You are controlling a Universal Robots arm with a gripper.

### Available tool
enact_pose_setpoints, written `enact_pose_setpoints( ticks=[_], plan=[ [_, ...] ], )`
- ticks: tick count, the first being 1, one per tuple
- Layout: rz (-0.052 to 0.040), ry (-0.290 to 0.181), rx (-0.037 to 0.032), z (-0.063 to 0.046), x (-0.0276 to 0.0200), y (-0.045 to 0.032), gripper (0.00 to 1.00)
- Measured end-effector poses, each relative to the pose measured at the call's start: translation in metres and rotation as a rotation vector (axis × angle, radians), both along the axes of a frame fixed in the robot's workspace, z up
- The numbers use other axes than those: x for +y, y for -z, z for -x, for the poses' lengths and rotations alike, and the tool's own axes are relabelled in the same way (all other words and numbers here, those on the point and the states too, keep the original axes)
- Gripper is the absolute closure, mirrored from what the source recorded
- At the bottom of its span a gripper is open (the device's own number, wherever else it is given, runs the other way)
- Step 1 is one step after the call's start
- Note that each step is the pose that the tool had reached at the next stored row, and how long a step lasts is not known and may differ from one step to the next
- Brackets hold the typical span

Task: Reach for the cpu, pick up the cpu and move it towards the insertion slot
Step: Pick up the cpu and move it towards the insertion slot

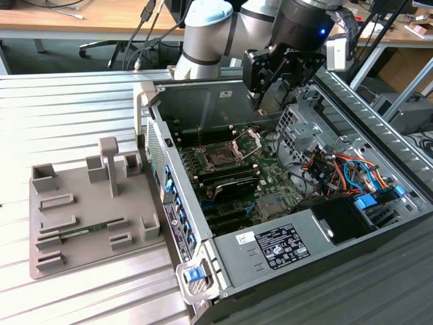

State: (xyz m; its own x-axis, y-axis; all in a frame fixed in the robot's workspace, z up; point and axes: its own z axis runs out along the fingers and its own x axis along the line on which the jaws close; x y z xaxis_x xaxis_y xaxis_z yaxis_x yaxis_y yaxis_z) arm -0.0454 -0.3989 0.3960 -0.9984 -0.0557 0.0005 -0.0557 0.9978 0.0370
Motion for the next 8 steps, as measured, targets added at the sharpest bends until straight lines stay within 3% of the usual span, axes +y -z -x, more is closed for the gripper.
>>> enact_pose_setpoints(
  ticks=[8],
  plan=[
    [0.0001, 0.000, 0.0000, -0.0054, 0.0000, 0.0000, 0.45]
  ],
)
